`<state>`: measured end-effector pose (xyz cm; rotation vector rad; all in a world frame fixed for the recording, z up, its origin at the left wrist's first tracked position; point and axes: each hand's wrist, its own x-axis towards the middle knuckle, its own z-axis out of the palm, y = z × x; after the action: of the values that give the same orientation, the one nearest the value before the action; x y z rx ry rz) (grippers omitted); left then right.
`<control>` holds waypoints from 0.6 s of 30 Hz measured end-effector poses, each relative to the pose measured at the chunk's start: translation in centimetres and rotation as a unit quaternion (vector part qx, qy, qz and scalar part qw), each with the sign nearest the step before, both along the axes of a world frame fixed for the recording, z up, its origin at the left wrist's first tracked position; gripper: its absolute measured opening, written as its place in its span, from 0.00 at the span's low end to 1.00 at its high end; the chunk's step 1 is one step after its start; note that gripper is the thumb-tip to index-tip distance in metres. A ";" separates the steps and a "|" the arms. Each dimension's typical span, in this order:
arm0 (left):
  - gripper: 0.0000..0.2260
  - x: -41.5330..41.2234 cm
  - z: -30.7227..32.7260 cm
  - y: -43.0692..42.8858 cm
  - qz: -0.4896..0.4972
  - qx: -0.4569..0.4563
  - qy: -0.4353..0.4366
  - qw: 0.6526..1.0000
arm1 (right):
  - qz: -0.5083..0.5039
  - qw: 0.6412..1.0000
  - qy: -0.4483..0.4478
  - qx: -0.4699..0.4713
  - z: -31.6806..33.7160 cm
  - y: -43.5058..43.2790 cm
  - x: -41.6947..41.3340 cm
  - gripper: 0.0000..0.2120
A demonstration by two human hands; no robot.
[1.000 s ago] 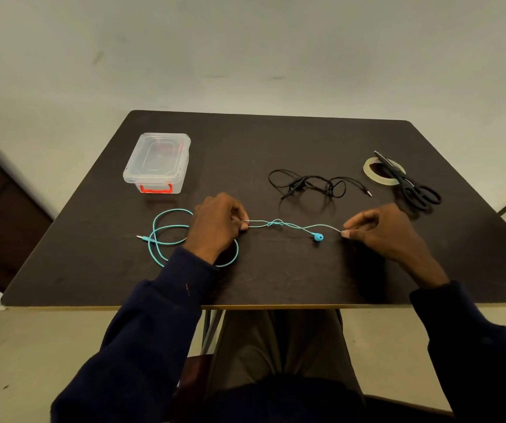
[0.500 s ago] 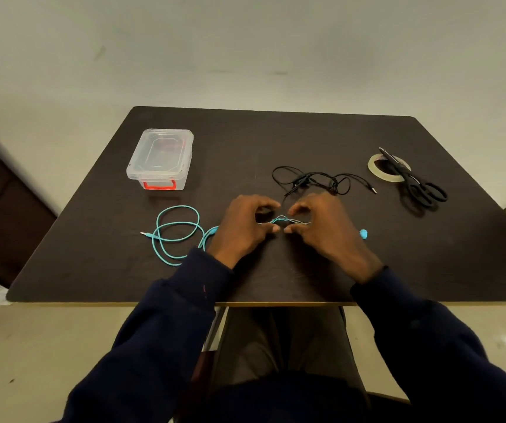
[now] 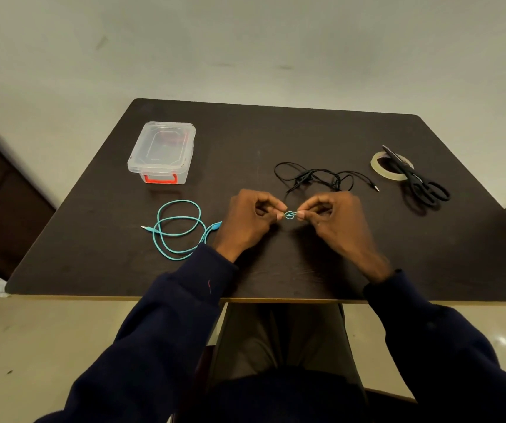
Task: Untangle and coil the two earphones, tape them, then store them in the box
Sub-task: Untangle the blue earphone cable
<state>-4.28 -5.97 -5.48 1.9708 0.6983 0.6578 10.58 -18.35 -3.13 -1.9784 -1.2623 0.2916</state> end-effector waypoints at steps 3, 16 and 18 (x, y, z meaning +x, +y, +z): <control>0.06 0.0 0.0 -0.2 0.008 -0.020 -0.012 1.000 | 0.009 0.999 -0.049 -0.004 -0.2 -0.1 -0.2 0.04; 0.10 -0.6 0.7 -0.1 -0.031 -0.136 -0.062 0.988 | 0.011 0.983 -0.179 -0.038 -0.5 0.2 -0.1 0.08; 0.11 -0.8 0.8 0.2 -0.043 -0.163 -0.071 0.983 | 0.010 0.983 -0.180 -0.034 -0.5 0.2 -0.1 0.08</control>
<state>-5.10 -5.77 -4.67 1.6264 0.5889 0.5850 10.48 -18.16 -3.65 -2.1449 -1.5132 -0.0182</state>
